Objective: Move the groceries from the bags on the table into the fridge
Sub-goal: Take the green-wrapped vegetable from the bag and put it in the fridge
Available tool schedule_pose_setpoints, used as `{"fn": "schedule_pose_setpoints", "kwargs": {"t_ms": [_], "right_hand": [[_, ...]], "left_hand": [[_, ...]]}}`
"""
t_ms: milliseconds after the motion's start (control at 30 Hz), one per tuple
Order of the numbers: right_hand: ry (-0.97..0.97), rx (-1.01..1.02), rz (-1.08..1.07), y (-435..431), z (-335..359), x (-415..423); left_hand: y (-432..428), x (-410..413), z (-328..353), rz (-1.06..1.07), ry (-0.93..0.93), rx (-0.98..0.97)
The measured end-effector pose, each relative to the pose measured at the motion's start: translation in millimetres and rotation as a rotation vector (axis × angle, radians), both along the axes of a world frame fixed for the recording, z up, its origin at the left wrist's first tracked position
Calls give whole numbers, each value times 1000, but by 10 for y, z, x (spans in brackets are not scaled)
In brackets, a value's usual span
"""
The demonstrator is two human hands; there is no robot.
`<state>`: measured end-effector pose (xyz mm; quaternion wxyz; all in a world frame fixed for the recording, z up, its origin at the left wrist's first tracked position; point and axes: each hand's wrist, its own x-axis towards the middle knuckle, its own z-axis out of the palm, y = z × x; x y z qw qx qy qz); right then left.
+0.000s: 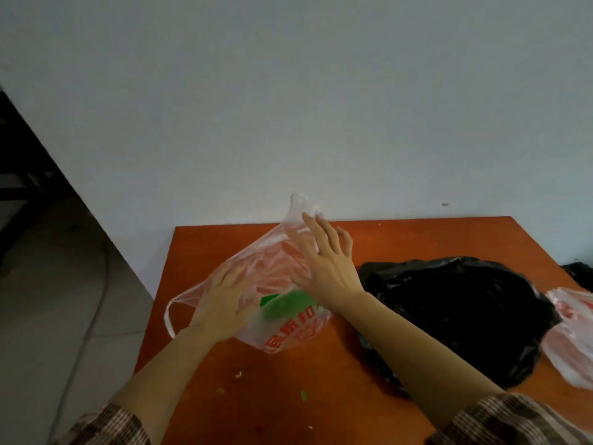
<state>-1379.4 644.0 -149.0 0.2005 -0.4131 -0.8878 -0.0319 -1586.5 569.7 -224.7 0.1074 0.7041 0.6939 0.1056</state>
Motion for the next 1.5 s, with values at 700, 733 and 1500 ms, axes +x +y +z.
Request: {"fn": "schedule_pose_setpoints", "kwargs": {"t_ms": [700, 733, 1500], "right_hand": [[-653, -658, 79, 248, -1365, -724], [-649, -658, 68, 257, -1362, -748], [297, -605, -344, 184, -21, -178]], "left_hand": [[-12, -351, -1153, 17, -105, -368], [-9, -360, -1150, 18, -113, -364], [147, -200, -781, 60, -48, -625]]}}
